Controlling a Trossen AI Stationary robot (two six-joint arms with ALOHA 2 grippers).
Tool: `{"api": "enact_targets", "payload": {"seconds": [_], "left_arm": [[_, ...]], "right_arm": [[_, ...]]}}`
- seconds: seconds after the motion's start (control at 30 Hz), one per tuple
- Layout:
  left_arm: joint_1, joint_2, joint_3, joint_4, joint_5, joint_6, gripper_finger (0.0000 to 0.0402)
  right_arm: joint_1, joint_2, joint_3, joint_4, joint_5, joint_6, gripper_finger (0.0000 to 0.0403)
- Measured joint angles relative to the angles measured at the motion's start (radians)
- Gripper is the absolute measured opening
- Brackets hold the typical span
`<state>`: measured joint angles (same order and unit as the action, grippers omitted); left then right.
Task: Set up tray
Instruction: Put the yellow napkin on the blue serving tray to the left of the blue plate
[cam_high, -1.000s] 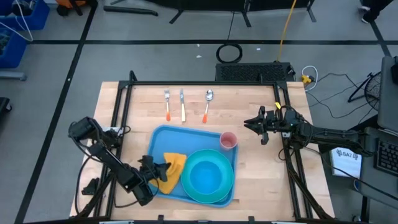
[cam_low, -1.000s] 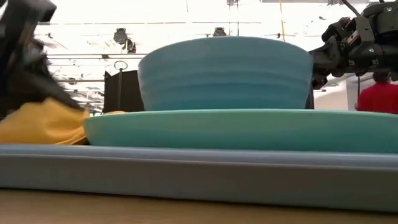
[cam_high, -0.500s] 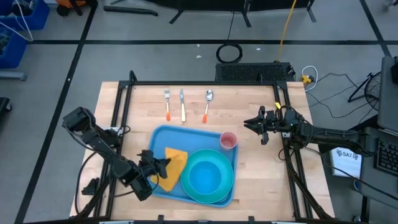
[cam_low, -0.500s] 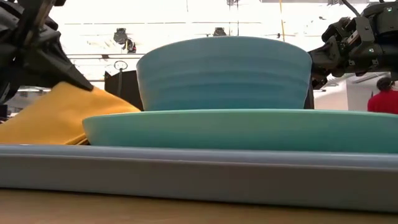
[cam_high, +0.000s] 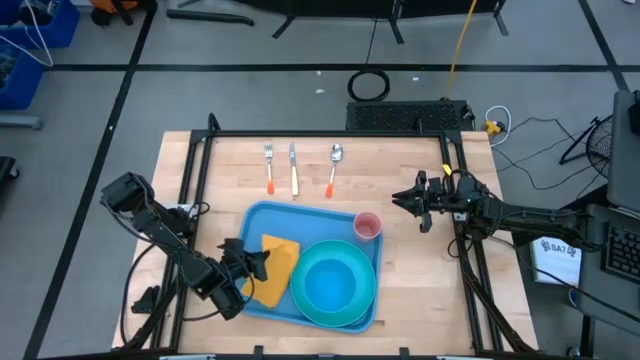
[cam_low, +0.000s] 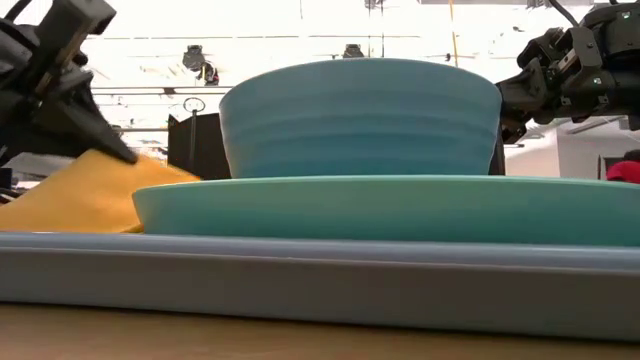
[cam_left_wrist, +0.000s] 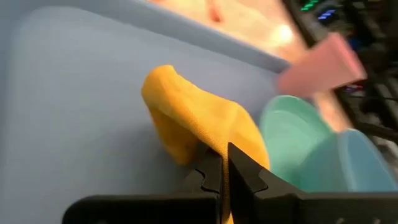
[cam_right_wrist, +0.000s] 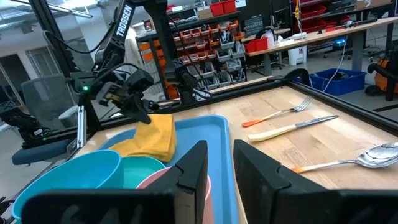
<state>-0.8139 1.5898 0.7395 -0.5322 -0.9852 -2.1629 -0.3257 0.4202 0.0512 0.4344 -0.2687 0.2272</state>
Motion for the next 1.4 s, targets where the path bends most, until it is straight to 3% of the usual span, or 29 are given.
{"api": "enact_targets", "payload": {"seconds": [0.13,0.3,0.5,1.13,1.4], "left_arm": [[0.0,0.0,0.0,-0.111,0.058,-0.081,0.0003],[0.013,0.0,0.0,-0.112,0.105,-0.071,0.0003],[0.024,-0.001,0.0,-0.128,0.257,-0.062,0.001],[0.066,-0.001,0.001,-0.21,0.251,-0.003,0.0142],[0.118,-0.039,0.003,-0.217,0.252,0.089,0.0226]], "right_arm": [[0.0,0.0,0.0,-0.006,0.0,0.0,0.0068],[0.0,0.0,0.0,-0.006,0.0,0.0,0.0068],[0.0,0.0,0.0,-0.005,0.0,-0.003,0.0068],[0.0,0.0,0.0,-0.022,0.0,0.019,0.0068],[0.0,0.0,0.0,-0.022,0.0,0.022,0.0068]]}}
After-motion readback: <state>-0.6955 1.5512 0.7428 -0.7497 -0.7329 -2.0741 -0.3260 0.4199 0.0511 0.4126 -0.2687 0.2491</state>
